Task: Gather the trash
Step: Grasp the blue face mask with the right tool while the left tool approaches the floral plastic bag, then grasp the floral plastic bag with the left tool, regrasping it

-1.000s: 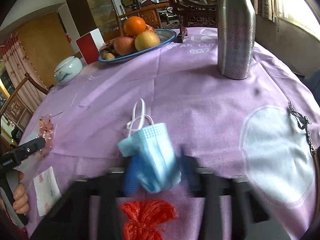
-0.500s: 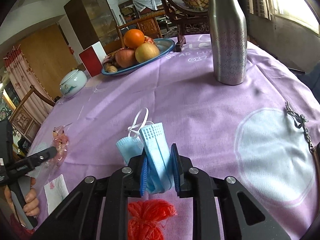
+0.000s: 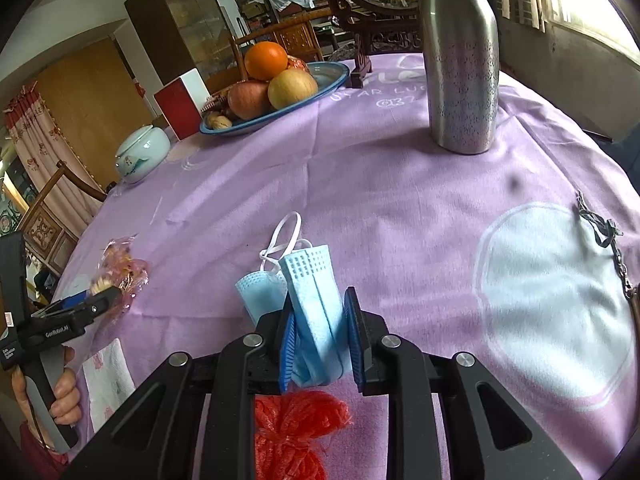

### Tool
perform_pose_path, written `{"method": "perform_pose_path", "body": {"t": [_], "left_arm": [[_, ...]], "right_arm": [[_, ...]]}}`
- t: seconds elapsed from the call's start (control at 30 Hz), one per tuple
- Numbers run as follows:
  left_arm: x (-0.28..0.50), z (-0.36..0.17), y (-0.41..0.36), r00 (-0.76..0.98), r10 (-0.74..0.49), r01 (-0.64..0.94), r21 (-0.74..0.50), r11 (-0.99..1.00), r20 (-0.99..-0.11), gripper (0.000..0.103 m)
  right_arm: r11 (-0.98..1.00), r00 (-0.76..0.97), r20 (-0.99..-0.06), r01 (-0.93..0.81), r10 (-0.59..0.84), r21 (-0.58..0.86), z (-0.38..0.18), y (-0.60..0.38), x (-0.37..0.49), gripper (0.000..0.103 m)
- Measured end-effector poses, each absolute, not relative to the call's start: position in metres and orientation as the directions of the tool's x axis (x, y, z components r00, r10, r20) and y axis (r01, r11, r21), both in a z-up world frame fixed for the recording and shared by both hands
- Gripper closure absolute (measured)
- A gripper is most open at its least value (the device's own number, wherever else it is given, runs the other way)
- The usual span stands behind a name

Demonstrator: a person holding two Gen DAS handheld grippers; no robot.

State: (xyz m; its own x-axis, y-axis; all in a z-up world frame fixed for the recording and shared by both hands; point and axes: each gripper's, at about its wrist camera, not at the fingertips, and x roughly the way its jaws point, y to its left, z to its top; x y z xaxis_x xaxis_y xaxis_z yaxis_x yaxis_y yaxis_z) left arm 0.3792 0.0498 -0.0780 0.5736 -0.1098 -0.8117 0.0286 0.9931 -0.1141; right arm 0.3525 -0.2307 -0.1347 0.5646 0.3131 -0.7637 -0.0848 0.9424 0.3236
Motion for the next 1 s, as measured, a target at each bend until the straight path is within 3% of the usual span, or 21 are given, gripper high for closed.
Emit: {"method": "perform_pose_path", "body": {"t": [0.17, 0.3, 0.33, 0.37, 0.4, 0.43, 0.47, 0.77, 1.0], "left_arm": [[0.379, -0.078, 0.051, 0.583, -0.091, 0.016, -0.1, 0.995, -0.808, 0.007], [0.38, -0.079, 0.055, 0.568, -0.145, 0.026, -0.158, 0.987, -0.81, 0.007], [0.38, -0.078, 0.054, 0.567, -0.152, 0.034, -0.161, 0.986, -0.81, 0.014], [0.378, -0.076, 0.052, 0.571, -0.162, 0.052, -0.162, 0.985, -0.805, 0.036], [0.377, -0.075, 0.05, 0.571, -0.185, 0.073, -0.175, 0.982, -0.8, 0.051], [0.376, -0.073, 0.049, 0.564, -0.23, 0.099, -0.211, 0.972, -0.793, 0.075], [0.374, -0.071, 0.049, 0.557, -0.279, 0.123, -0.255, 0.959, -0.782, 0.085], [0.347, -0.039, 0.033, 0.642, -0.334, 0.229, -0.243, 0.943, -0.69, 0.089], [0.31, -0.017, 0.03, 0.7, -0.392, 0.283, -0.272, 0.92, -0.597, 0.089]], "right_arm": [[0.942, 0.547, -0.776, -0.08, 0.314, 0.325, -0.139, -0.23, 0.354, 0.078], [0.946, 0.554, -0.774, -0.089, 0.307, 0.312, -0.138, -0.228, 0.353, 0.082], [0.946, 0.56, -0.769, -0.094, 0.308, 0.31, -0.137, -0.227, 0.352, 0.085], [0.945, 0.569, -0.762, -0.1, 0.31, 0.311, -0.135, -0.227, 0.351, 0.086], [0.944, 0.577, -0.755, -0.104, 0.313, 0.312, -0.133, -0.227, 0.35, 0.086], [0.943, 0.591, -0.743, -0.11, 0.316, 0.313, -0.13, -0.228, 0.348, 0.087], [0.942, 0.604, -0.73, -0.115, 0.319, 0.316, -0.127, -0.229, 0.346, 0.087], [0.933, 0.645, -0.686, -0.136, 0.338, 0.333, -0.116, -0.233, 0.34, 0.087], [0.897, 0.724, -0.572, -0.151, 0.386, 0.415, -0.088, -0.253, 0.291, 0.087]]}}
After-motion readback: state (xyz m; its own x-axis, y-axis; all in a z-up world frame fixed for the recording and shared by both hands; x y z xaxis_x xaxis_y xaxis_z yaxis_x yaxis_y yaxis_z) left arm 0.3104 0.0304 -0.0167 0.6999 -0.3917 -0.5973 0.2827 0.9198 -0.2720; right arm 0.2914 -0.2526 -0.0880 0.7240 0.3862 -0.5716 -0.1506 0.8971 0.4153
